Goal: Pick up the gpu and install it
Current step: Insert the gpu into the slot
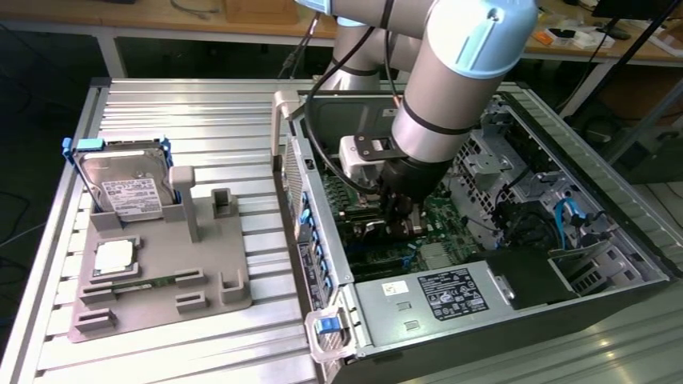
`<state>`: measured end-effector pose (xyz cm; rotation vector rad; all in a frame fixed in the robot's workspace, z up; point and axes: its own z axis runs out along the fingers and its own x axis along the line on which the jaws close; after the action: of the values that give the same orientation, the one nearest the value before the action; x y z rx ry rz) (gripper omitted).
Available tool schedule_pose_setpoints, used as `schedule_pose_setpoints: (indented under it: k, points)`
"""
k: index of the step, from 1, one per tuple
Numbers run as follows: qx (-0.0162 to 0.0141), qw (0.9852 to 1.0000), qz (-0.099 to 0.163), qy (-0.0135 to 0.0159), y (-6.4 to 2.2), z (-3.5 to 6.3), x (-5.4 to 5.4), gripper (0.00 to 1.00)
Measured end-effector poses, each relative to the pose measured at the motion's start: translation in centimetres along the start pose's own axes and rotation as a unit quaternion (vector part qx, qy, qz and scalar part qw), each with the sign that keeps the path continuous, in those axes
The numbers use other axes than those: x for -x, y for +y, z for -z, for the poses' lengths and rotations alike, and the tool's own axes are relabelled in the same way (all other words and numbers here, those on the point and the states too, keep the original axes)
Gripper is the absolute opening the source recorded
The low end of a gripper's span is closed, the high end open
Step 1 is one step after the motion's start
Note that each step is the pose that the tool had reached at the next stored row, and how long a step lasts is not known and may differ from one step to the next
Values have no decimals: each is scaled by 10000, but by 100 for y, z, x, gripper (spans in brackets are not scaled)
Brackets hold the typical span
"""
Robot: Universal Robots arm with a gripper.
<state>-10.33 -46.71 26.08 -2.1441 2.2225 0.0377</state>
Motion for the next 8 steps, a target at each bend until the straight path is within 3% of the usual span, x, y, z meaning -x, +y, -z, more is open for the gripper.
schedule_pose_setpoints:
  k: [8]
  points:
    - [-1,10000,-1,-2,1,-51,-2,27]
